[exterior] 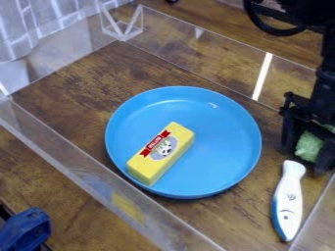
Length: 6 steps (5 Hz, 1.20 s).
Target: Put the green object in the blue tray
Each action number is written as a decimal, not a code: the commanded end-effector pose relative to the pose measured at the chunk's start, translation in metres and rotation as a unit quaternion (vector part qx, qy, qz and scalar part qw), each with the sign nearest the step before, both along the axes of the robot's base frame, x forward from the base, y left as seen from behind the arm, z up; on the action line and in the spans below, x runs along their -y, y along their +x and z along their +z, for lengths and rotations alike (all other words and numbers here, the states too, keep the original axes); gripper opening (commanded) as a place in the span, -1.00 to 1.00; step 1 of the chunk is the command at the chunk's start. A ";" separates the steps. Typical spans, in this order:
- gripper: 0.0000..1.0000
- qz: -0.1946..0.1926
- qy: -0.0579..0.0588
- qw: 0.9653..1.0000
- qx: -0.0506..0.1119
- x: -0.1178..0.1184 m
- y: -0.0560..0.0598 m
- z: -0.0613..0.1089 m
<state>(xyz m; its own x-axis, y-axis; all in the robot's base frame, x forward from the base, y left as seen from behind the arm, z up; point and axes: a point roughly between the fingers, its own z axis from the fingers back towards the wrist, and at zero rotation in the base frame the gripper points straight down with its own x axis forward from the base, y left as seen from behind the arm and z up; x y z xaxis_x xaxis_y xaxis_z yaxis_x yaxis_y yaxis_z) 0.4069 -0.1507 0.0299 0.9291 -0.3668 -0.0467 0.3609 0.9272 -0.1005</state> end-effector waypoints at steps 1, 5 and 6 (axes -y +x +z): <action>-1.00 -0.021 0.003 1.000 0.015 0.004 0.001 0.023; -1.00 -0.063 0.035 0.997 0.001 -0.003 -0.004 0.055; -1.00 -0.065 0.040 0.997 0.002 -0.004 -0.005 0.064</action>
<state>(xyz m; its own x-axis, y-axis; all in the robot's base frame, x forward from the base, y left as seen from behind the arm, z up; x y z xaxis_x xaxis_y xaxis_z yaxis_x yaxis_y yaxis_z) 0.3960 -0.1346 0.0529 0.8725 -0.4533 -0.1825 0.4527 0.8904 -0.0470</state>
